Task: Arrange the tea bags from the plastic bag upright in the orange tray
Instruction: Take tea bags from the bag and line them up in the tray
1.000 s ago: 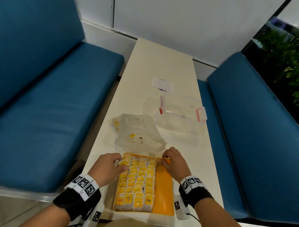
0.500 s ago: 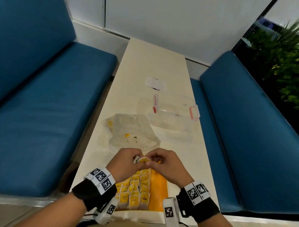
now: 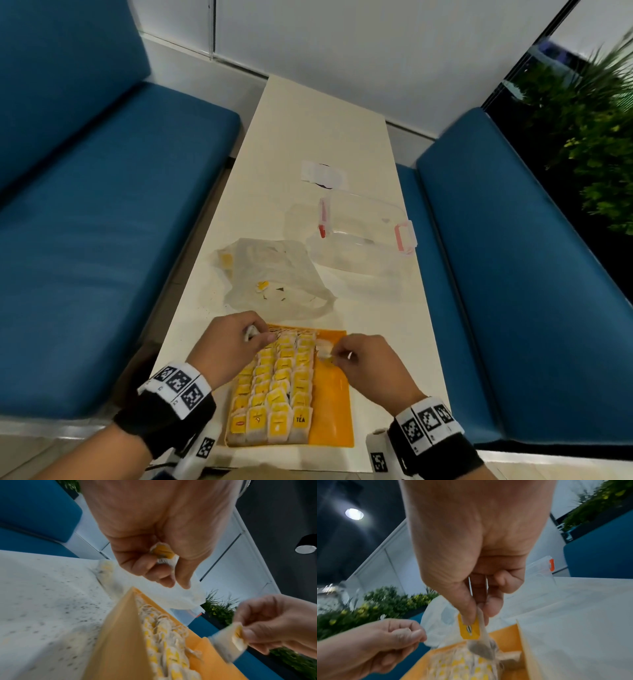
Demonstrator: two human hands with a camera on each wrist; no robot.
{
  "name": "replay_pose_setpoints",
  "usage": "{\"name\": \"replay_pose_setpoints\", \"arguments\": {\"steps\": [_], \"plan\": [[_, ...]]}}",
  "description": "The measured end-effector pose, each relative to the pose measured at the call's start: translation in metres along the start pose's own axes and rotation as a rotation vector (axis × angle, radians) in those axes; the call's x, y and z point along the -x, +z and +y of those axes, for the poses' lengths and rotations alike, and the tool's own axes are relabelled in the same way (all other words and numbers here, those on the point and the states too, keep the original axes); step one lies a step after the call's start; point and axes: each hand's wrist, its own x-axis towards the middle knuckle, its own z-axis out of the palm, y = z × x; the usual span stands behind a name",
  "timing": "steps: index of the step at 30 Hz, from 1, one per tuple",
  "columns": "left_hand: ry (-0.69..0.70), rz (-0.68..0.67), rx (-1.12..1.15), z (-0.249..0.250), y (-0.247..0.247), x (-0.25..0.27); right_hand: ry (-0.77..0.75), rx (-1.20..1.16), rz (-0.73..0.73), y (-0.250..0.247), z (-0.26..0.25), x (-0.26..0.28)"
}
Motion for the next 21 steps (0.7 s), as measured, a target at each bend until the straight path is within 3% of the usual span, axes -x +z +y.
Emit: {"name": "replay_pose_setpoints", "arguments": {"steps": [6, 9, 14, 21], "plan": [[-0.14, 0.028, -0.029, -0.029, 0.0, 0.009, -0.091, 0.289, -0.347, 0.018, -0.006, 0.0], [-0.14, 0.013, 0.002, -0.033, 0.003, 0.01, -0.121, 0.413, -0.416, 0.026, -0.009, -0.01], [-0.169, 0.001, 0.041, -0.034, 0.004, 0.007, -0.14, 0.695, -0.315, 0.04, -0.005, -0.024], [-0.18, -0.017, 0.059, -0.035, 0.004, 0.006, -0.114, 0.673, -0.106, 0.049, 0.003, -0.034]]}}
